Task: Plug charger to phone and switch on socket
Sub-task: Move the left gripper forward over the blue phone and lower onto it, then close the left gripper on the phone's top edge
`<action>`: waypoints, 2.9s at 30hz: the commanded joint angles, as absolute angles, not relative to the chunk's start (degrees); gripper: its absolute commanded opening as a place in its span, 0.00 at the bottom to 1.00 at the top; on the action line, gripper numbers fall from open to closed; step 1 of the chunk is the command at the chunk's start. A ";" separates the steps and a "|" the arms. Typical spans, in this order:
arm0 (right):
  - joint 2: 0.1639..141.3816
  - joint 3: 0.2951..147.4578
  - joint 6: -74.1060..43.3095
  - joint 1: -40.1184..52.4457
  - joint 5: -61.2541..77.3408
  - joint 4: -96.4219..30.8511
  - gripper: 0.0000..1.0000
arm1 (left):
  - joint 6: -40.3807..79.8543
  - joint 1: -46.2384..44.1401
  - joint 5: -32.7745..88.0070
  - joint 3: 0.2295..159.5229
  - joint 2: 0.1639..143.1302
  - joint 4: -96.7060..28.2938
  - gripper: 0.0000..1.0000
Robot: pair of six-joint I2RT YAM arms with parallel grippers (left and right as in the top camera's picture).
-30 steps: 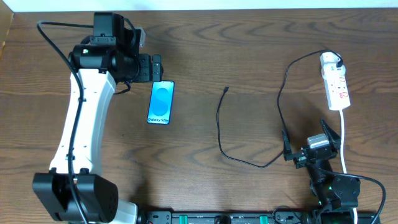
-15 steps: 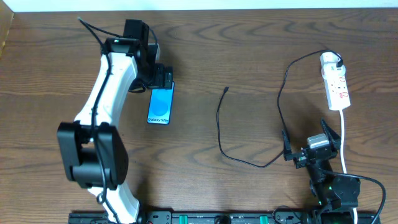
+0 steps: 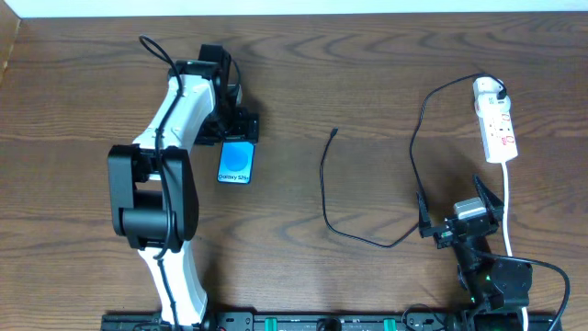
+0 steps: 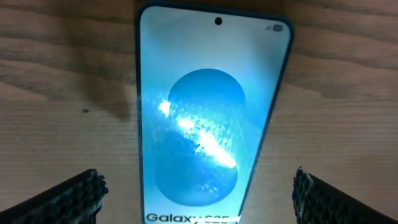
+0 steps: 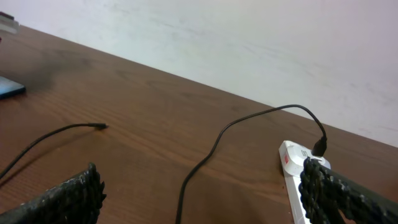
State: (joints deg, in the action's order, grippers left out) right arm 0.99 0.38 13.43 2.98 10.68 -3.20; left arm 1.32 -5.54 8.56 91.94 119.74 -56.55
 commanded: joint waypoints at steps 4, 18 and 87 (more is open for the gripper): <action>0.71 0.32 12.67 3.42 10.87 -3.44 0.99 | 1.54 -6.11 7.35 91.59 120.22 -56.23 0.98; 0.71 0.32 12.67 3.42 10.87 -3.44 0.99 | 1.54 -6.72 6.11 85.80 120.25 -49.52 0.98; 0.71 0.32 12.67 3.42 10.87 -3.44 0.99 | 3.31 -9.45 3.57 75.11 120.14 -40.18 0.69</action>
State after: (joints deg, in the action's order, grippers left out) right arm 0.99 0.38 13.43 2.98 10.66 -3.20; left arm 2.98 -9.28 3.25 77.71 116.88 -38.96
